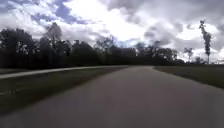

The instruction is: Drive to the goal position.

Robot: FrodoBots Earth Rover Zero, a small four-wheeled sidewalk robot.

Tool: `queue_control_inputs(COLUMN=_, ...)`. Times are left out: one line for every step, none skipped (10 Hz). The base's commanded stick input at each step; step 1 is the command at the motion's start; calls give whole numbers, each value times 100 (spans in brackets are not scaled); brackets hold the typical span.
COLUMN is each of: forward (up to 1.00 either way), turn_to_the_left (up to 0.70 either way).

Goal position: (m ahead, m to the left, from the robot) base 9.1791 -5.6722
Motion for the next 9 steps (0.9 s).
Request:
queue_control_inputs(forward=100, turn_to_the_left=-20)
queue_control_inputs(forward=100, turn_to_the_left=-20)
queue_control_inputs(forward=100, turn_to_the_left=-20)
queue_control_inputs(forward=100, turn_to_the_left=-20)
queue_control_inputs(forward=100, turn_to_the_left=-20)
queue_control_inputs(forward=100, turn_to_the_left=-20)
queue_control_inputs(forward=100, turn_to_the_left=-20)
queue_control_inputs(forward=100, turn_to_the_left=-20)
queue_control_inputs(forward=100, turn_to_the_left=-20)
